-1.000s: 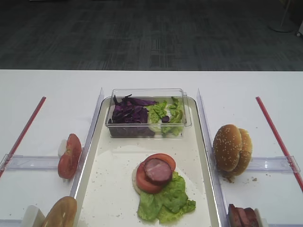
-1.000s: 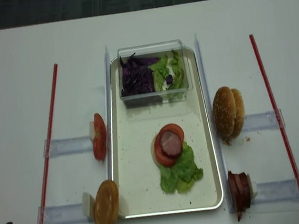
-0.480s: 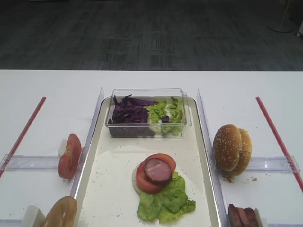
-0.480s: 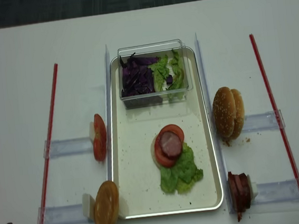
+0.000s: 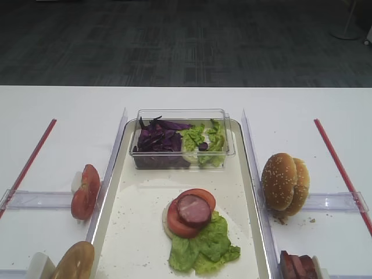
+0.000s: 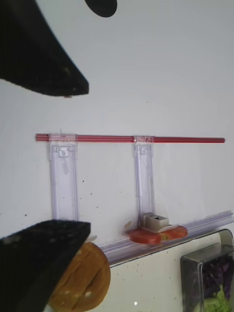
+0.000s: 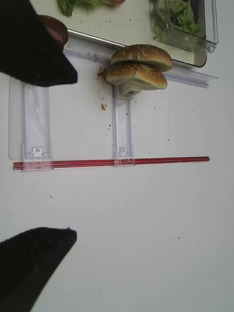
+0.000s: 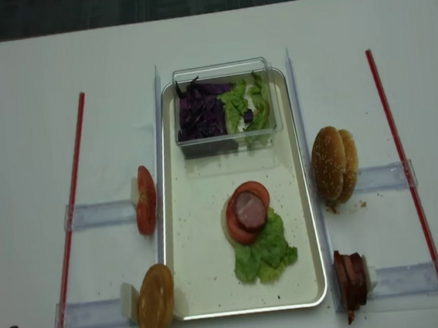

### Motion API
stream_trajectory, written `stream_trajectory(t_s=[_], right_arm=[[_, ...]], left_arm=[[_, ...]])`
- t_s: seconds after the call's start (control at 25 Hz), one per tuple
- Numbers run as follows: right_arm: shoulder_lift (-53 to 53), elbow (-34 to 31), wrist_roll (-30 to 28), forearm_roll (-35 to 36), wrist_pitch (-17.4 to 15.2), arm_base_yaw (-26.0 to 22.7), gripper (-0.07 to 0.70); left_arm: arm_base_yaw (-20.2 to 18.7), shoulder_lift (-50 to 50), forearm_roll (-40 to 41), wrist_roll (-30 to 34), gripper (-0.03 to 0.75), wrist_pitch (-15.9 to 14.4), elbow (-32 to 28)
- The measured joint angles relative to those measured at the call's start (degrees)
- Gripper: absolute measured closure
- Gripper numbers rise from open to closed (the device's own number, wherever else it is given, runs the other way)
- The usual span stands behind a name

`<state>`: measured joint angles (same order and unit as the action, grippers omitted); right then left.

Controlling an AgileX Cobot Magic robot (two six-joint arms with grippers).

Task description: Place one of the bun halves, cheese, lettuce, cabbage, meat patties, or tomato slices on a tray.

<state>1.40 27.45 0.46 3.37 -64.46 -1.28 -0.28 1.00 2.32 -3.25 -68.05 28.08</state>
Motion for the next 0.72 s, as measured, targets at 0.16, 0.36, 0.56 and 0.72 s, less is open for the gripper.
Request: stream_trajectory(t_s=[0.16, 0.36, 0.56, 0.72], right_arm=[[-1.23, 0.00, -0.13, 0.00, -0.13, 0.00, -0.037], [-2.26, 0.00, -2.24, 0.28, -0.26, 0.00, -0.053], [-2.26, 0.00, -2.75, 0.95, -0.26, 0.00, -0.054], [-2.26, 0.00, -2.75, 0.95, -0.26, 0.00, -0.055]], left_arm=[[0.00, 0.00, 0.00, 0.00, 0.225, 0.00, 0.00], [0.00, 0.00, 0.00, 0.00, 0.225, 0.00, 0.00], [0.00, 0.00, 0.00, 0.00, 0.225, 0.00, 0.00], [0.00, 0.00, 0.00, 0.00, 0.225, 0.00, 0.00]])
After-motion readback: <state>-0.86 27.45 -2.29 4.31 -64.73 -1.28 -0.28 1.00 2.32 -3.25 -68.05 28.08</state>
